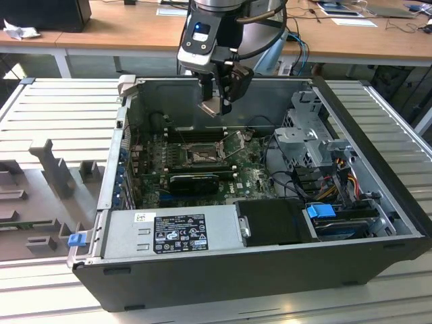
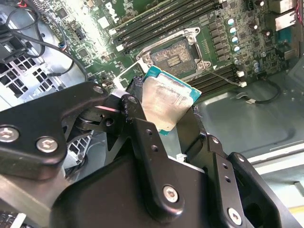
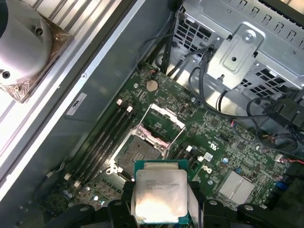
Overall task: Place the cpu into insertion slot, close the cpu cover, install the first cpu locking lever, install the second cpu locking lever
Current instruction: 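Place the cpu into insertion slot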
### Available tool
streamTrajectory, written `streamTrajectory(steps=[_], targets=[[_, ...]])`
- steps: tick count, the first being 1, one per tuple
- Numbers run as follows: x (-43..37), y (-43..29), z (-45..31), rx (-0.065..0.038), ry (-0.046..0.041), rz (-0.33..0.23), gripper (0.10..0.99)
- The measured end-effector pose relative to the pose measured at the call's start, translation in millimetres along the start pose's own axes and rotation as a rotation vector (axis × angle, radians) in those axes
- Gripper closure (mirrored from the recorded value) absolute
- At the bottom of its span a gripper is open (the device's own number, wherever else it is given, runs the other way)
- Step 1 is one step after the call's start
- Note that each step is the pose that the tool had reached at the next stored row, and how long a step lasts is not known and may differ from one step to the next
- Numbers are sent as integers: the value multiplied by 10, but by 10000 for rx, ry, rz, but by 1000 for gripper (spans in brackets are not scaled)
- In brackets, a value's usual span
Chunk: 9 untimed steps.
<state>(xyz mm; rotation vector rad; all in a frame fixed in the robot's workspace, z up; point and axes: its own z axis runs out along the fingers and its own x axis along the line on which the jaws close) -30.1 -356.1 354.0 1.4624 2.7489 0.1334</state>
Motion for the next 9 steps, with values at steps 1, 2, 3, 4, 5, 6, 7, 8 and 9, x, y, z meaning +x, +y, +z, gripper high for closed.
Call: streamTrajectory(steps=[1, 2, 3, 4, 5, 6, 7, 8, 9], targets=[[0, 0, 0, 0, -4, 43, 557], [0, 0, 0, -2, -10, 107, 557], [0, 0, 0, -3, -14, 167, 557], [0, 0, 0, -3, -18, 203, 557], [0, 0, 0, -4, -22, 241, 557], [0, 0, 1, -5, -25, 292, 557], [0, 0, 0, -5, -29, 325, 557], [0, 0, 1, -7, -32, 369, 557], [0, 0, 1, -7, -36, 402, 557]])
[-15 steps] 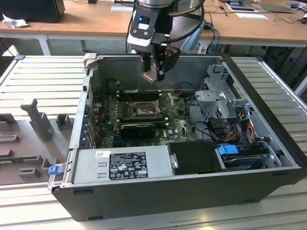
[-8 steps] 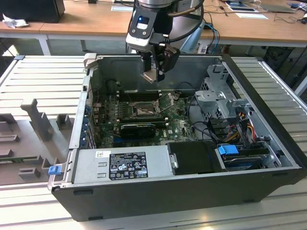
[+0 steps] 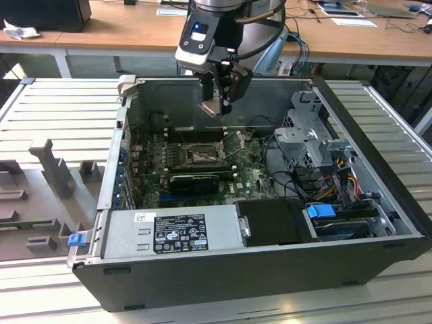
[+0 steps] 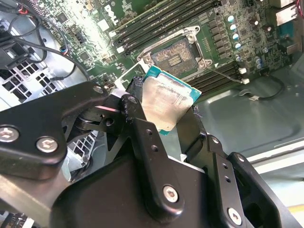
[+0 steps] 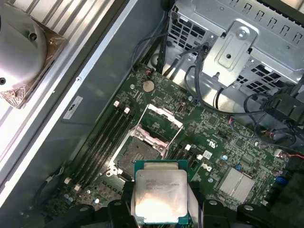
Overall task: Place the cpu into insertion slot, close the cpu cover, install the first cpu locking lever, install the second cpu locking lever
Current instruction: 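Place the cpu into insertion slot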
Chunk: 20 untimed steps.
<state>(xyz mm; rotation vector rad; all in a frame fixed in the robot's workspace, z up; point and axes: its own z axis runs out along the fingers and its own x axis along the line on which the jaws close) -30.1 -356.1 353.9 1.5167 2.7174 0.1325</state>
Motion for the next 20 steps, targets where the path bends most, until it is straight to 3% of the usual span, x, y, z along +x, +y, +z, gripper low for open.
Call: streamTrajectory(steps=[20], targets=[[0, 0, 3, -16, -77, 884, 557]])
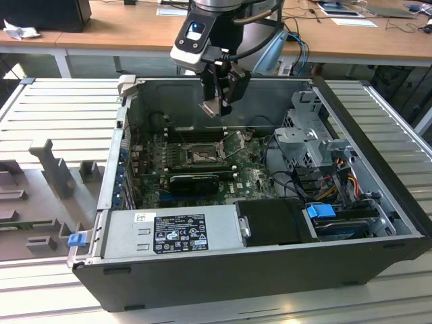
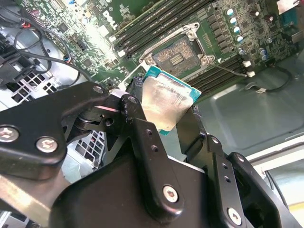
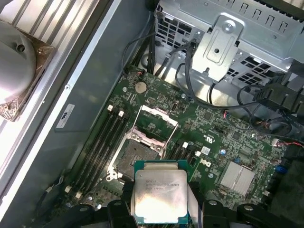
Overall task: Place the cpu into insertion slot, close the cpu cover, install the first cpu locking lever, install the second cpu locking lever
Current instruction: 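Place the cpu into insertion slot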
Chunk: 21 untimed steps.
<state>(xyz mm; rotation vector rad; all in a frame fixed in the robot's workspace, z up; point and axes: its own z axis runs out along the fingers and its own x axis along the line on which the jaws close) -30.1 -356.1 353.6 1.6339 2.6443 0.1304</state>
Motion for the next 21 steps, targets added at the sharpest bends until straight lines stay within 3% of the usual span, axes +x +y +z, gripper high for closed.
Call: streamTrajectory(steps=[21], targets=[[0, -1, 7, -16, -77, 881, 557]])
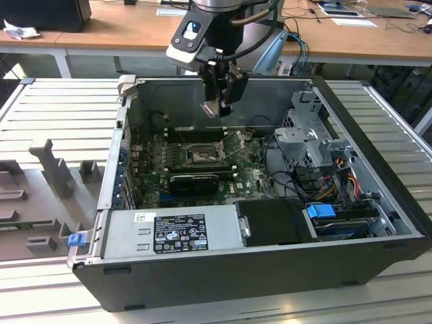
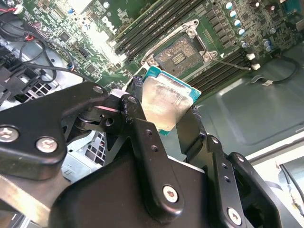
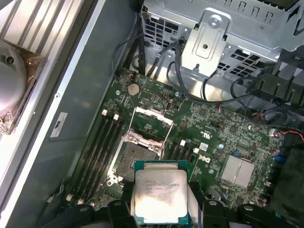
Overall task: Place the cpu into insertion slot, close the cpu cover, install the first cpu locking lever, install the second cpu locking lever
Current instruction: 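Place the cpu into insertion slot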
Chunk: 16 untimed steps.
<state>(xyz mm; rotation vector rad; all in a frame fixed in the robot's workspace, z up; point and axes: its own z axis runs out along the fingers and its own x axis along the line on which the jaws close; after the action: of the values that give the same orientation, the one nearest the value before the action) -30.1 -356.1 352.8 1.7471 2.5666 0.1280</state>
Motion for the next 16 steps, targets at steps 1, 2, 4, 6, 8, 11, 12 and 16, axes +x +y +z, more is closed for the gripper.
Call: streamTrajectory(steps=[1, 2, 4, 6, 8, 11, 12, 16], targets=[[0, 0, 0, -1, -4, 32, 557], [0, 0, 0, -1, -7, 71, 557], [0, 0, 1, -2, -13, 147, 557], [0, 0, 2, -4, -19, 219, 557], [0, 0, 2, -6, -28, 322, 557], [0, 0, 4, -9, -43, 497, 557], [0, 0, 5, -10, -49, 556, 557], [0, -1, 9, -16, -71, 815, 557]])
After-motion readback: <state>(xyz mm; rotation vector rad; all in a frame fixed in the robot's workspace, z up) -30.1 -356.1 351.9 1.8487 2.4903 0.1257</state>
